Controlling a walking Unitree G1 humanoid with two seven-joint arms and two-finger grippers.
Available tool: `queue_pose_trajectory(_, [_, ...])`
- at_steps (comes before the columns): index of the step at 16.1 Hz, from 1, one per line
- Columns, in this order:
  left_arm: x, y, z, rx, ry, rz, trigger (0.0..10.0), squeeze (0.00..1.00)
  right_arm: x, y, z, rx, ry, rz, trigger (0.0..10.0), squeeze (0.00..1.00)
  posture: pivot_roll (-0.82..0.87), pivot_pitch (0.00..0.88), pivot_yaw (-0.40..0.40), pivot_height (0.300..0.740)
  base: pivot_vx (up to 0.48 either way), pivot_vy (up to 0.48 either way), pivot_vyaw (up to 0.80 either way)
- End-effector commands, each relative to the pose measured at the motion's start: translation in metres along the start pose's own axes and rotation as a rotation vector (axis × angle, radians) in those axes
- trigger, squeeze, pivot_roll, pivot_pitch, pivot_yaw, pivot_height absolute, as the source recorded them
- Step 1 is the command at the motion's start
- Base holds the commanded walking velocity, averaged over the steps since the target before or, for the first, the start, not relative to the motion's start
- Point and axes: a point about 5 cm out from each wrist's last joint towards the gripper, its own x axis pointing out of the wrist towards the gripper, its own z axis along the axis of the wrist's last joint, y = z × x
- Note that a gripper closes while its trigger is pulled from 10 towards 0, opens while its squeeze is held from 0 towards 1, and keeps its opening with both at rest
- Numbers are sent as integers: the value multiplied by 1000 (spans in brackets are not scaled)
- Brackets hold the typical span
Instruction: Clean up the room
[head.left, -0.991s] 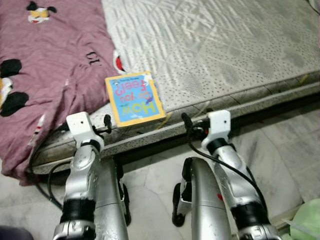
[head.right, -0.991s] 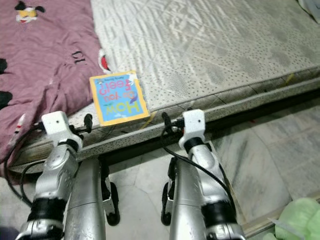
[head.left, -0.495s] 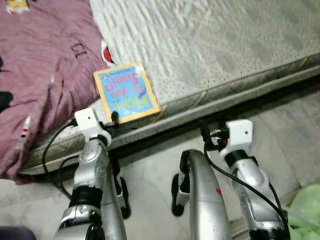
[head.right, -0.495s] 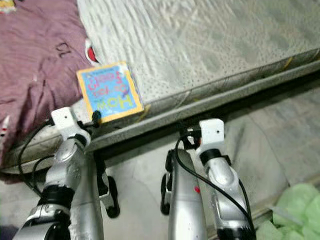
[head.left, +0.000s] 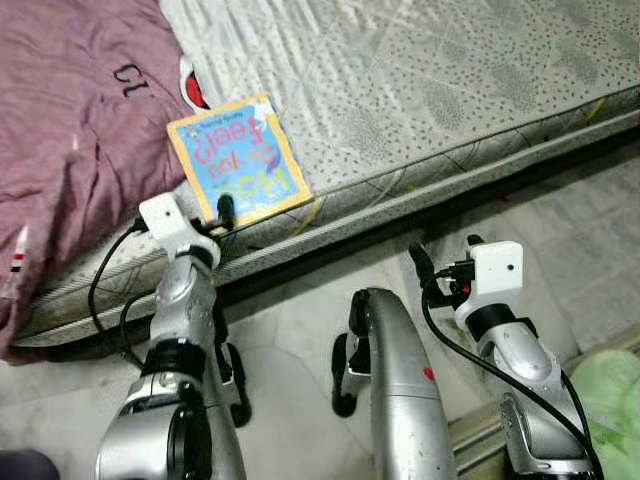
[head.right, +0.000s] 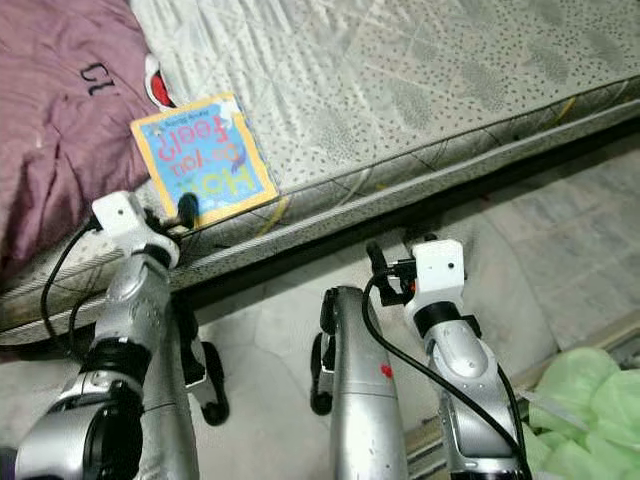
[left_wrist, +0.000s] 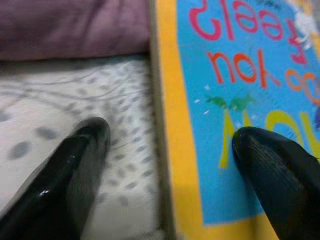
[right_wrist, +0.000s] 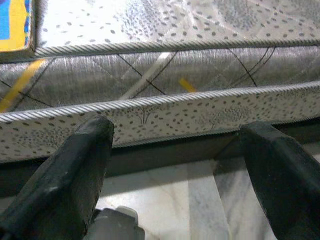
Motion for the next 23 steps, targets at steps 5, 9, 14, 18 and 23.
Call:
queue_pose_trajectory(5, [-8,-11,-31,-66,110,-104,10000,0,1,-2,4,-19,5,-6,10000,0,-219,431,-100,557,0,0,0])
queue_pose_trajectory(9, [-3,-26,-34,-183,150,-224,0,0,4,-3,7,-26,-2,-11,10000,0,-230,420,-96,557,0,0,0])
queue_pose_trajectory(14, [0,-36,-32,-366,134,-333,0,0,9,-4,9,-39,-18,-18,10000,0,-236,391,-88,557,0,0,0])
queue_pose_trajectory(18, [0,-30,-29,-462,114,-366,0,0,15,-7,13,-62,-35,-17,10000,0,-234,362,-89,557,0,0,0])
queue_pose_trajectory(23, [4,-26,-22,-474,95,-378,0,0,24,-2,15,-73,-59,-3,10000,0,-217,331,-83,557,0,0,0])
